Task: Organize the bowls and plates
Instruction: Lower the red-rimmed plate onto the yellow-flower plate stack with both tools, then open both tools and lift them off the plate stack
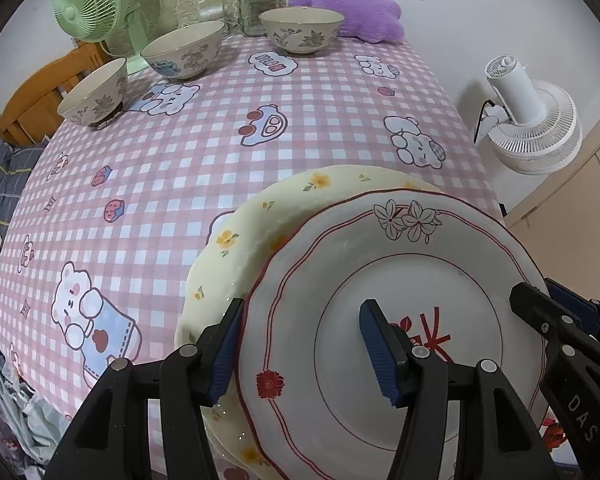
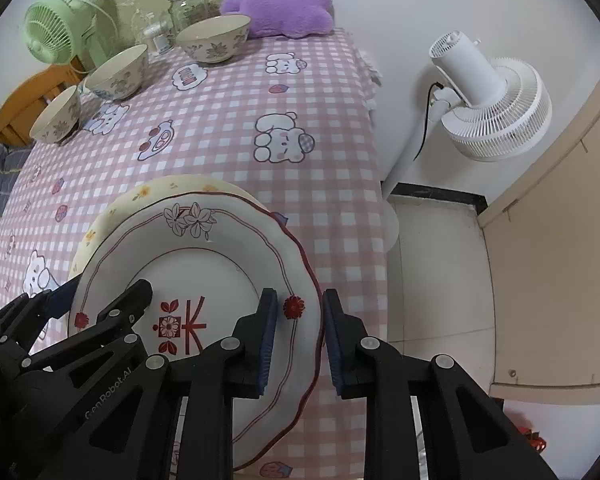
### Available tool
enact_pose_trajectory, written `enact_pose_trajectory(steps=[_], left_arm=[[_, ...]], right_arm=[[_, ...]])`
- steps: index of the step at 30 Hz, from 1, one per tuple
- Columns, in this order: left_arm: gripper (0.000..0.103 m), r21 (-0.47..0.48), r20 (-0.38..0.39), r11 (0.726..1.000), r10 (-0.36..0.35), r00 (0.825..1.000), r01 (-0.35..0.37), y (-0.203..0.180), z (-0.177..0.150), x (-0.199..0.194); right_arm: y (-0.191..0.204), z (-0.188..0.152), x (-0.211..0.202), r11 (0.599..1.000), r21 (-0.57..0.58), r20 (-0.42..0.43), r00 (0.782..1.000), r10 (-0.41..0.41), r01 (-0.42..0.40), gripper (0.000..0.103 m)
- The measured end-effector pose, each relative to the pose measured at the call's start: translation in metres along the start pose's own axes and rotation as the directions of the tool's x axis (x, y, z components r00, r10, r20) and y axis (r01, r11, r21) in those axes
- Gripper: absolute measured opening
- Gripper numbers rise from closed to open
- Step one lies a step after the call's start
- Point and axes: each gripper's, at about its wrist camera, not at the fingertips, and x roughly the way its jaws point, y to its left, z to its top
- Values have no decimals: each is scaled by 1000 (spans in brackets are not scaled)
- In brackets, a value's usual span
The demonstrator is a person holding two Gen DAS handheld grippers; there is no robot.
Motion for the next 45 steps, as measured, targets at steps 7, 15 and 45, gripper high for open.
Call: enact_pose_trajectory(steps=[7, 15, 45], left_arm=[[57, -13, 14, 1000, 28, 1000, -28, 3, 1, -6], [57, -60, 18, 995, 83, 996, -81, 18, 4, -4], [83, -71, 37, 995, 79, 996, -76, 41, 0, -16]], right_arm=[[5, 6, 4, 1000, -17, 3, 1000, -3, 3, 26], [21, 14, 13, 998, -51, -3, 999, 33, -34, 27], [29, 19, -1, 997, -48, 48, 997, 69, -66, 65]])
